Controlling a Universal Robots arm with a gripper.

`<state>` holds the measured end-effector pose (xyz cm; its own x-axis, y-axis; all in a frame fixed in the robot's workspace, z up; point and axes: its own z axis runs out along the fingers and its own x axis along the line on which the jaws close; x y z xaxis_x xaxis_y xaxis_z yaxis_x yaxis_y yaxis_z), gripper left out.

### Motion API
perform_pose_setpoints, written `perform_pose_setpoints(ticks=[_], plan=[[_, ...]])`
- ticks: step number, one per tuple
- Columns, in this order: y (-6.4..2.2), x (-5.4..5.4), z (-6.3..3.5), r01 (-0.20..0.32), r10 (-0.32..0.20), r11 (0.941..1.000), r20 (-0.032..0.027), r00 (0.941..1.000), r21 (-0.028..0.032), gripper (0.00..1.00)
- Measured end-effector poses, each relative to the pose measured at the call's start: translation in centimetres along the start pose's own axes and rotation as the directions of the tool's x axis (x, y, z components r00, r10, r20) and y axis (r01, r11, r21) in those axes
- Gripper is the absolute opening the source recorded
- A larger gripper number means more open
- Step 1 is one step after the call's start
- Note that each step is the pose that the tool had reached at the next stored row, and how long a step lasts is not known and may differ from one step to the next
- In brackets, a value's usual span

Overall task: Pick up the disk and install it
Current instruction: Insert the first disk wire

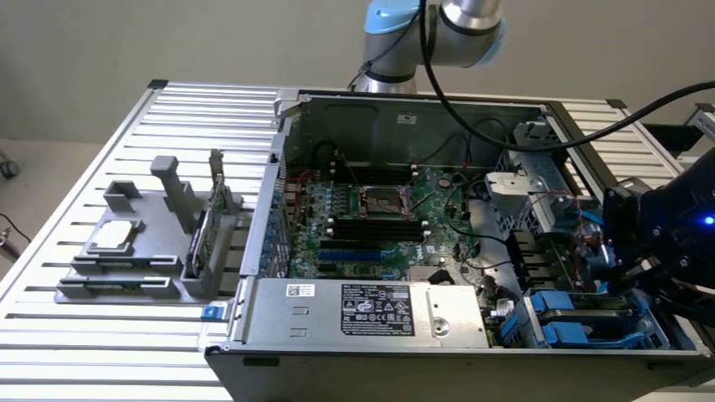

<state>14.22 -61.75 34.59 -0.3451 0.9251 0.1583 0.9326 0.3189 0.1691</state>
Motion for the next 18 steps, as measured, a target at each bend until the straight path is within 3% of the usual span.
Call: perform_pose_setpoints(ticks=[2,4,8,14,17,18], plan=[[-0.05,-0.04,-0.01,-0.003,0.003,1.0000,-0.0008,1.0000,0.0050,0.18],[-0.08,-0.07,0.00,-0.005,0.005,0.9999,-0.0016,1.0000,0.0142,0.18],[-0.07,-0.07,0.00,-0.005,0.005,0.9999,-0.0005,1.0000,0.0156,0.18],[-0.04,0.04,0.04,-0.022,0.021,0.9996,0.0113,0.9997,0.0165,0.18],[-0.04,0.03,0.03,-0.033,0.033,0.9992,0.0164,0.9993,0.0205,0.18],[-0.04,0.03,0.03,-0.036,0.036,0.9990,0.0161,0.9992,0.0247,0.18]])
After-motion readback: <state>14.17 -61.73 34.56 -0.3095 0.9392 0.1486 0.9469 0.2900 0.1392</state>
